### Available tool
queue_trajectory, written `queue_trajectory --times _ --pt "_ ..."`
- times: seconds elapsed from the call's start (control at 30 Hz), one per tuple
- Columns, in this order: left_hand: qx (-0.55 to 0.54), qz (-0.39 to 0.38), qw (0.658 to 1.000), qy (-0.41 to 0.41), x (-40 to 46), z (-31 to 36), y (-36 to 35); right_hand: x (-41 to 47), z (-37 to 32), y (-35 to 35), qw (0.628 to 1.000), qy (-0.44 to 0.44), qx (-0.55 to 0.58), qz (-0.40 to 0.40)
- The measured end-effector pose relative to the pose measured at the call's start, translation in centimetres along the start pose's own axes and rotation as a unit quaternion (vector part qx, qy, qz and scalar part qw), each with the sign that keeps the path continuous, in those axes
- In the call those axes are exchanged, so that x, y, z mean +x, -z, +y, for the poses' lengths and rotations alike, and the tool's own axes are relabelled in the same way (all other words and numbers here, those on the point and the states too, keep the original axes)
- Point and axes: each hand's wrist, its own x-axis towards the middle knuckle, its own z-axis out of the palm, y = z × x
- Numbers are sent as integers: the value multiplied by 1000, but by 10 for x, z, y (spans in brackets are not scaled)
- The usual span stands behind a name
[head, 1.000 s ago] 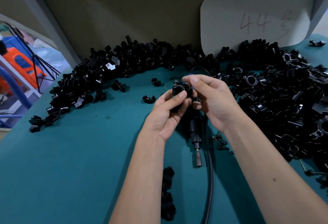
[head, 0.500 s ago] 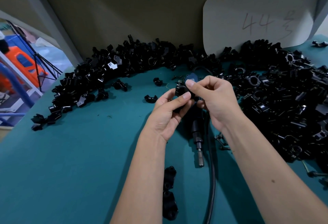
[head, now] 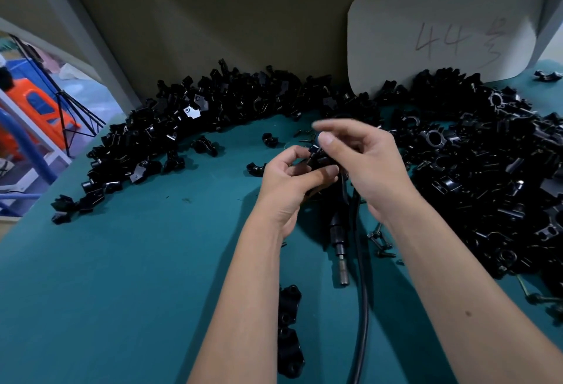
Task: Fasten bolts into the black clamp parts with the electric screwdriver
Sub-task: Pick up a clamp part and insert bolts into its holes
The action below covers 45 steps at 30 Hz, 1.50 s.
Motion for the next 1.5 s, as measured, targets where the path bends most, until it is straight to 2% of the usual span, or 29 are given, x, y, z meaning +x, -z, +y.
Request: queue_trajectory --times 0.13,0.3,0.53,0.73,1.03,1.13,1.27,1.33,1.5 --pt "0 -30 999 -14 0 0 5 -1 3 -2 1000 -13 8 13" --pt "-23 -47 998 -36 -3 3 9 -2 -4 0 993 -63 101 4" --pt "15 -28 997 -73 -3 -2 0 -3 -3 -5 993 -49 91 64" --pt "-24 -15 997 -69 -2 0 2 -4 0 7 995 -43 88 -21" --pt "-8 -6 997 -82 -1 -2 2 -2 6 -8 995 9 27 94" --pt "-13 -5 997 -81 -2 1 5 -1 8 -5 998 20 12 62" --pt "-13 -26 997 -77 -2 4 7 -2 7 3 998 31 59 4" --pt "-13 -33 997 -75 -2 4 5 -2 5 3 997 22 74 21" --pt "20 -15 997 -77 -1 0 2 -6 6 -11 988 -28 92 122"
